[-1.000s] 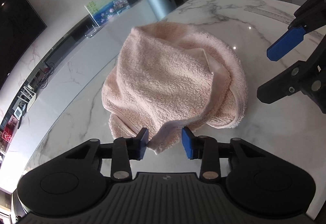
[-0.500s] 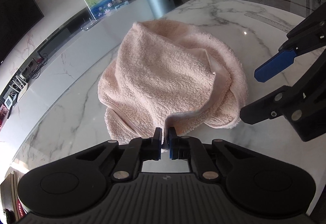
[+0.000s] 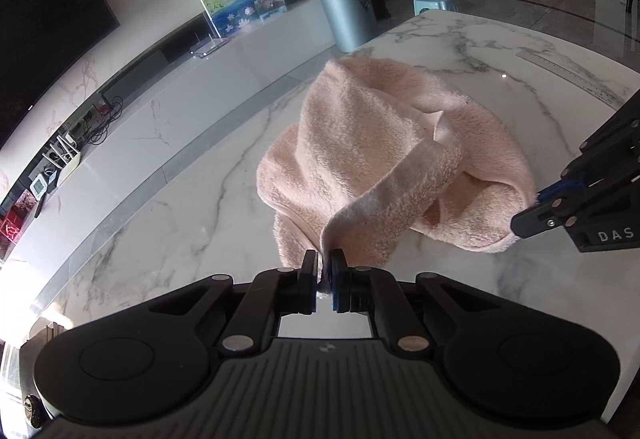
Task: Fold towel
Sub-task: 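Grasp a towel edge with the left tool while the right tool grasps another edge, then lift and pull the towel edges apart with both tools to unfold it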
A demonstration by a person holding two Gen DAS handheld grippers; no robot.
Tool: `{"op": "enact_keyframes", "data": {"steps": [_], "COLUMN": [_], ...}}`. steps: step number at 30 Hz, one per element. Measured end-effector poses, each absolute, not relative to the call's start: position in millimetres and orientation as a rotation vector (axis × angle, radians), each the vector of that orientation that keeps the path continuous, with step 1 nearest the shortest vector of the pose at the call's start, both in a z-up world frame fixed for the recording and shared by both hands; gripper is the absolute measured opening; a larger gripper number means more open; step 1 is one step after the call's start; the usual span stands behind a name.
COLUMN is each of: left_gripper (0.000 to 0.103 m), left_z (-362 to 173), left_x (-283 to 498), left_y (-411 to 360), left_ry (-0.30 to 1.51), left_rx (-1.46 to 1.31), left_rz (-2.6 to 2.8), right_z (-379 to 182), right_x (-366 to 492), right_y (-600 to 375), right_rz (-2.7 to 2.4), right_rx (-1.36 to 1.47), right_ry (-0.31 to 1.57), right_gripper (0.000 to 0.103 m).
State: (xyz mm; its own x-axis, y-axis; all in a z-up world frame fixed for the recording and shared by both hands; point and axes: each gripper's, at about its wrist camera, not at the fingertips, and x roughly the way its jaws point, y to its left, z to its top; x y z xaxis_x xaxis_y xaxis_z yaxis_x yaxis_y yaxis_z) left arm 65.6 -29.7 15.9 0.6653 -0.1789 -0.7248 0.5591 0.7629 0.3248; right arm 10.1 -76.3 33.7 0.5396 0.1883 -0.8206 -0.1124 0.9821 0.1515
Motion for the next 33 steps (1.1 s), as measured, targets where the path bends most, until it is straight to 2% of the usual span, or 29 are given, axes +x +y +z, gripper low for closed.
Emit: {"op": "enact_keyframes", "data": {"steps": [13,27,30,32,33], "left_gripper": [0.006,0.006,0.013,0.028,0.040], "left_z": [52,35,33,32,32], "left_x": [83,79,79,76,74], "left_y": [22,36,33,30,29], "left_ry": [0.717,0.787,0.792,0.791,0.785], "left_rx": [0.569,0.552,0.559,0.571,0.576], "left_rz": [-0.270,-0.255,-0.272,-0.288,-0.298], "right_z": [52,49,50,50,50], "right_x": [6,11,9,7,7], "right_y": [-151,-201,-201,-202,-203], "right_rz": [-0.021,-0.126,-0.115,-0.109,-0.106], "right_rx": [-0.070,-0.135,-0.136,-0.132,-0.128], "right_ry": [0.997,1.031,1.027,1.025,1.026], "right_gripper": [0.006,0.006,0.007,0.007,0.007]}}
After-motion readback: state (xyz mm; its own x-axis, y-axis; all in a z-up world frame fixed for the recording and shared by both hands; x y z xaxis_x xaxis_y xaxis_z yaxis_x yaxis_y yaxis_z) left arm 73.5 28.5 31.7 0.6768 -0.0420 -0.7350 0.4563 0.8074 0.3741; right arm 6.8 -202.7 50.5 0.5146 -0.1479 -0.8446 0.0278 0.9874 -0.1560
